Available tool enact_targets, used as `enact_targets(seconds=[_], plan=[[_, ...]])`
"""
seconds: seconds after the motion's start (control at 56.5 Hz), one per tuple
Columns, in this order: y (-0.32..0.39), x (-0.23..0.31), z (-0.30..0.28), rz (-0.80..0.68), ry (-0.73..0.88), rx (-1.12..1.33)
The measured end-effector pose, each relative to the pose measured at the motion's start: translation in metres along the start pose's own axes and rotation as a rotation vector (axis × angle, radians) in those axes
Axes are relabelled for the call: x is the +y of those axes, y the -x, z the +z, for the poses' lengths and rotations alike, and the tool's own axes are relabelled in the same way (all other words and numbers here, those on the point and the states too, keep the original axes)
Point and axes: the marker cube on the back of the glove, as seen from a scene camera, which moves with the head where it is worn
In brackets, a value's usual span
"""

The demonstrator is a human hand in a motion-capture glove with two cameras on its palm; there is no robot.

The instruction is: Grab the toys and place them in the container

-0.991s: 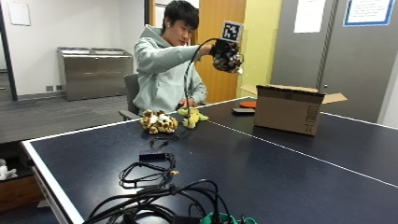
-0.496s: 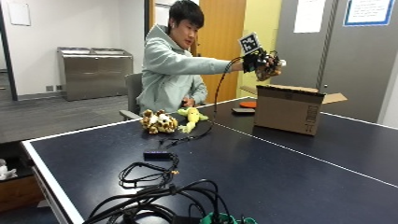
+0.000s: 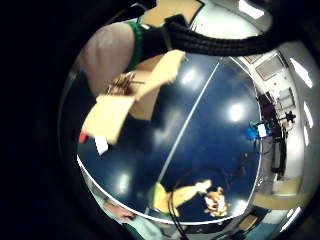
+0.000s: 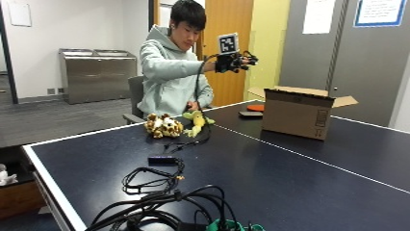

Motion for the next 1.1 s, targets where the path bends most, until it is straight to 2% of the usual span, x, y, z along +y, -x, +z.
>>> enact_targets(seconds=[0.053,0.124,0.159,0.195,0.248,0.319,0.389,0.513,0.655,0.744,0.814,0.85,0.885,0.938,1.027,1.098], plan=[[-0.015,0.035,-0.004,-0.010,0.024,0.066],[-0.033,0.087,-0.001,-0.123,0.080,0.051],[-0.052,0.109,0.004,-0.127,0.117,0.063],[-0.083,0.124,0.009,-0.031,0.160,0.055],[-0.137,0.136,0.018,0.196,0.228,0.017],[-0.164,0.160,0.042,0.271,0.311,-0.026],[-0.155,0.185,0.072,0.255,0.372,0.005],[-0.090,0.225,0.127,0.107,0.499,0.121],[-0.091,0.229,0.155,0.016,0.583,0.302],[-0.078,0.226,0.168,0.052,0.560,0.376],[-0.080,0.224,0.167,-0.073,0.584,0.417],[-0.076,0.222,0.165,-0.097,0.601,0.369],[-0.064,0.219,0.164,-0.058,0.606,0.272],[-0.062,0.213,0.169,0.004,0.590,0.300],[-0.070,0.209,0.168,-0.071,0.652,0.320],[-0.045,0.200,0.160,-0.004,0.697,-0.015]])
